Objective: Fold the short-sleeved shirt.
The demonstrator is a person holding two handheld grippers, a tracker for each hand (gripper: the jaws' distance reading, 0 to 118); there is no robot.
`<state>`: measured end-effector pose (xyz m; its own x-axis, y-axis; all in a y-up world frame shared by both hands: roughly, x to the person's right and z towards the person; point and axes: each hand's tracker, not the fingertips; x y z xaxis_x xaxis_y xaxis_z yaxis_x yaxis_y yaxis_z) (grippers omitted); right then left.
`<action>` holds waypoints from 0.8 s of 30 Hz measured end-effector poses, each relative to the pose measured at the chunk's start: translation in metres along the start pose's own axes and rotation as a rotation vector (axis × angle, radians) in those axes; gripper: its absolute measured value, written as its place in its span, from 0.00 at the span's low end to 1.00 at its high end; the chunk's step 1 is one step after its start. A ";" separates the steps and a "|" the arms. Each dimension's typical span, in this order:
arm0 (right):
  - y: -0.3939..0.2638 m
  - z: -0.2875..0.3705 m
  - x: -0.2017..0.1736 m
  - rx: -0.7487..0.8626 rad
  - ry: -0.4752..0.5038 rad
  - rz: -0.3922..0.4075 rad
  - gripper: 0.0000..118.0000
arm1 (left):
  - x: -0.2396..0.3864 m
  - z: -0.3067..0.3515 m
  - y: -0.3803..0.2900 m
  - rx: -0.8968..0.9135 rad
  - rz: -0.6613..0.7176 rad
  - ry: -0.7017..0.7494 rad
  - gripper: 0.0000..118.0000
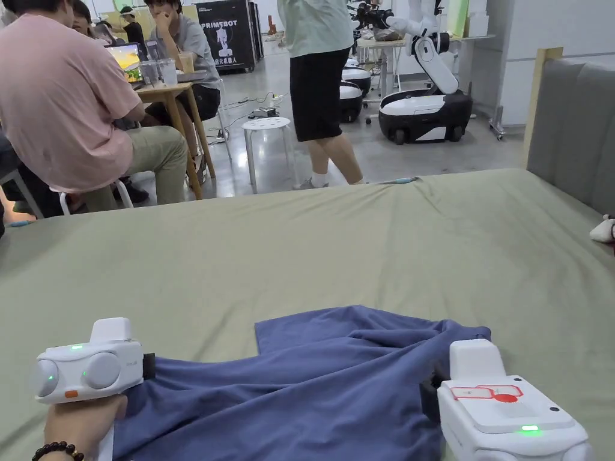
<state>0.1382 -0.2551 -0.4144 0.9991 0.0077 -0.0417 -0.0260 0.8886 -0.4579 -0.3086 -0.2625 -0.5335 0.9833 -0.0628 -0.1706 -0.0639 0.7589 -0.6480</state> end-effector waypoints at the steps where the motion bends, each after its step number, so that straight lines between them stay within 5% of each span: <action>1: -0.001 -0.002 0.009 0.007 -0.001 -0.036 0.78 | -0.001 0.004 0.003 0.014 0.000 0.001 0.02; 2: -0.001 -0.008 0.019 -0.022 -0.017 -0.075 1.00 | -0.001 0.008 0.007 0.035 0.002 -0.001 0.02; 6: 0.015 -0.031 0.054 -0.132 -0.097 -0.199 0.86 | 0.004 0.031 0.024 0.091 0.030 -0.019 0.02; 10: 0.019 -0.073 0.059 -0.251 -0.115 -0.116 0.81 | 0.016 0.046 0.032 0.104 0.055 -0.015 0.02; 14: 0.012 -0.096 0.042 -0.363 0.033 -0.114 0.63 | 0.028 0.053 0.035 0.123 0.016 -0.005 0.02; 16: 0.002 -0.106 0.027 -0.434 0.069 -0.070 0.62 | 0.030 0.056 0.036 0.127 0.017 -0.005 0.02; 18: -0.009 -0.108 0.013 -0.406 -0.011 0.037 0.63 | 0.024 0.049 0.037 0.129 0.015 -0.007 0.02; 19: -0.007 -0.101 0.011 -0.372 -0.015 0.020 0.61 | 0.024 0.051 0.038 0.130 0.011 -0.006 0.02; 22: -0.004 -0.095 0.015 -0.342 0.103 -0.046 0.15 | 0.024 0.055 0.045 0.137 -0.008 -0.008 0.02; 24: 0.003 -0.098 0.019 -0.337 0.110 -0.049 0.09 | 0.025 0.058 0.050 0.142 -0.007 -0.011 0.02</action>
<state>0.1537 -0.2974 -0.5032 0.9903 -0.0968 -0.0999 -0.0065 0.6852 -0.7283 -0.2774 -0.1879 -0.5271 0.9856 -0.0613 -0.1577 -0.0335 0.8429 -0.5371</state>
